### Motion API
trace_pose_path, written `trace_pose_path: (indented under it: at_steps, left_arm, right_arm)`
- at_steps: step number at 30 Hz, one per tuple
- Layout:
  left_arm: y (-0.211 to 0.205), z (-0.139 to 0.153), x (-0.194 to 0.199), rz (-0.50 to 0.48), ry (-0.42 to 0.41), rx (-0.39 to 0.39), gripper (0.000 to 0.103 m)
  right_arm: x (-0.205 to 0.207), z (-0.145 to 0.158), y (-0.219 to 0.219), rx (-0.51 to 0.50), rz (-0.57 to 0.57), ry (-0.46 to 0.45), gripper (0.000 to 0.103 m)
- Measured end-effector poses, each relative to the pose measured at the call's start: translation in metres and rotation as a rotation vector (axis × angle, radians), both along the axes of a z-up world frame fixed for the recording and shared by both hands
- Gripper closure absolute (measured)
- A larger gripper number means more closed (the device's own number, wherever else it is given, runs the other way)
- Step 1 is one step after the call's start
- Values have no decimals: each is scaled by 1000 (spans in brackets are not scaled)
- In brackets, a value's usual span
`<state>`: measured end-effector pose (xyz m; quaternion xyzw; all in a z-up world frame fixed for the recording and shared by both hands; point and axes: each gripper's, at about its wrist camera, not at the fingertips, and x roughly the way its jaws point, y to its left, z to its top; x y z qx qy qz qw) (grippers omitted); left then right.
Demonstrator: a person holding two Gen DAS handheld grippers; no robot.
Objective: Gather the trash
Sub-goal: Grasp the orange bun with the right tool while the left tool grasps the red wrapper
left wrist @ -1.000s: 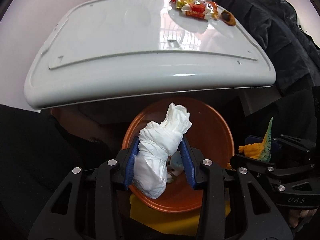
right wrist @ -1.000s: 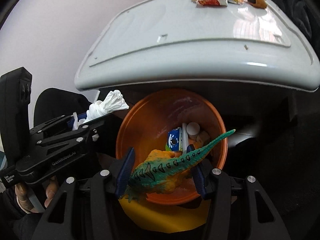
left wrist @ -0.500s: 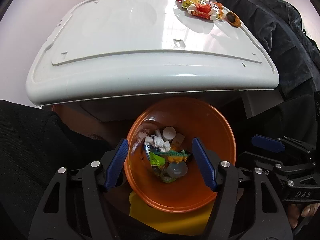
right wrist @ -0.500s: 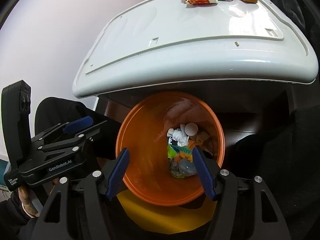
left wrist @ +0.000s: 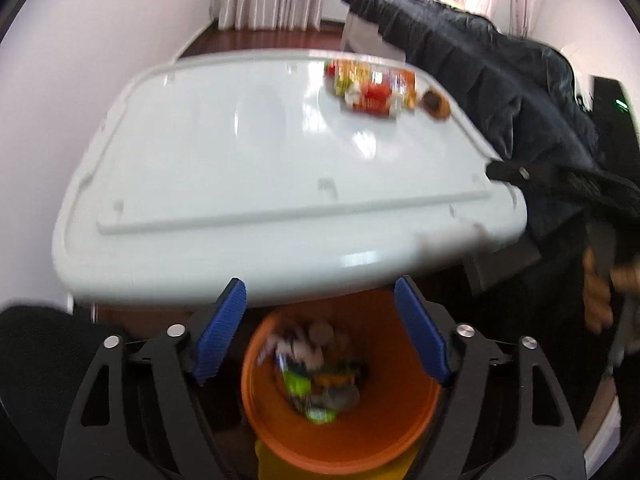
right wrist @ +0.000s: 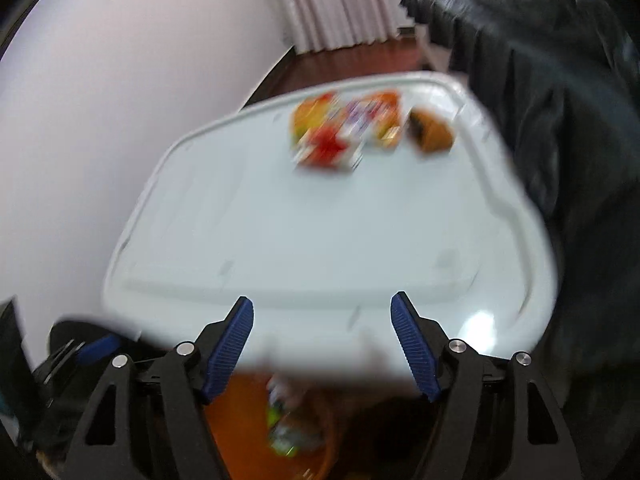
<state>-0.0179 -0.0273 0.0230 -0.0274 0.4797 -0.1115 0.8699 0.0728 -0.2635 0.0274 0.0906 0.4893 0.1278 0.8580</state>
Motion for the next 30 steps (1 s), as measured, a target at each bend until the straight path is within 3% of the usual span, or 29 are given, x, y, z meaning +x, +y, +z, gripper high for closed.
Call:
trace_pose_path:
  at_steps: [7,13,24,30]
  left_arm:
    - [-12,2,43,-15,-70,20,27]
    - [-13,-12,63,-20,-80,-1,27]
    - [-12,-30,68,-41,-63,-13,27]
    - [-13,-31,64,-37,-64,-5,27]
  right_arm:
    - [109,-13,-44,-109,-101,-7,33]
    - [174,-37,-55,-167,-143,-10,33]
    - [214,-67,-51,-205,-133,19,33]
    - [214,-72,-50,-188,-113,44,67]
